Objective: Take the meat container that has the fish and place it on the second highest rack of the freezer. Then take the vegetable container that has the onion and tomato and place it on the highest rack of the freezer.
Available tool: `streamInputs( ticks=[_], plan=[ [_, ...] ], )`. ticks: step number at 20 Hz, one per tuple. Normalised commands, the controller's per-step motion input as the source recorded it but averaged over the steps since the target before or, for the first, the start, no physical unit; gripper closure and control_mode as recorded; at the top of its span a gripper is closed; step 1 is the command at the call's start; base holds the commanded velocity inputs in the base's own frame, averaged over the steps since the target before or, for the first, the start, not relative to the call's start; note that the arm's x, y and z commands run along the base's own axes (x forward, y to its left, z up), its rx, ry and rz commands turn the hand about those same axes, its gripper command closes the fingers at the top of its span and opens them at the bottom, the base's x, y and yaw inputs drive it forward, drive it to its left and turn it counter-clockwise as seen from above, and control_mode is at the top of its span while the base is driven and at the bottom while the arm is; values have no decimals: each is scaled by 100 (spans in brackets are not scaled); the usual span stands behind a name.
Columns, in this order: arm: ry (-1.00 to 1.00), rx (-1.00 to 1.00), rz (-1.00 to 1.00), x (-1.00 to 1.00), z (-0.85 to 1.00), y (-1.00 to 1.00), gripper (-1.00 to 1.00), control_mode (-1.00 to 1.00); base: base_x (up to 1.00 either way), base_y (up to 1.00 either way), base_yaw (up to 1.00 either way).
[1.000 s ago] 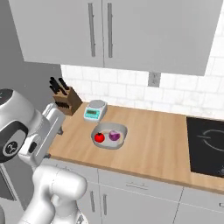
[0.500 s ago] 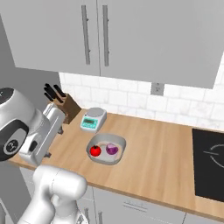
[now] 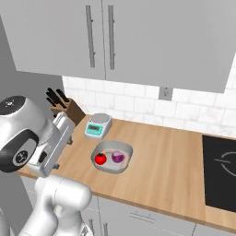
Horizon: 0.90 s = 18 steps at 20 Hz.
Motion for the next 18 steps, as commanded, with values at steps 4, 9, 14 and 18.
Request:
streamInputs(
  ticks=[4,9,14,18],
  plan=[
    [0,8,31,-1,-45,-99,-100,-100,0,0,0],
    [12,1,32,31,-41,-48,-100,-100,0,0,0],
    [16,0,29,53,-57,-3,-100,-100,0,0,0],
    [-1,0,23,43,-45,10,-100,-100,0,0,0]
  ],
)
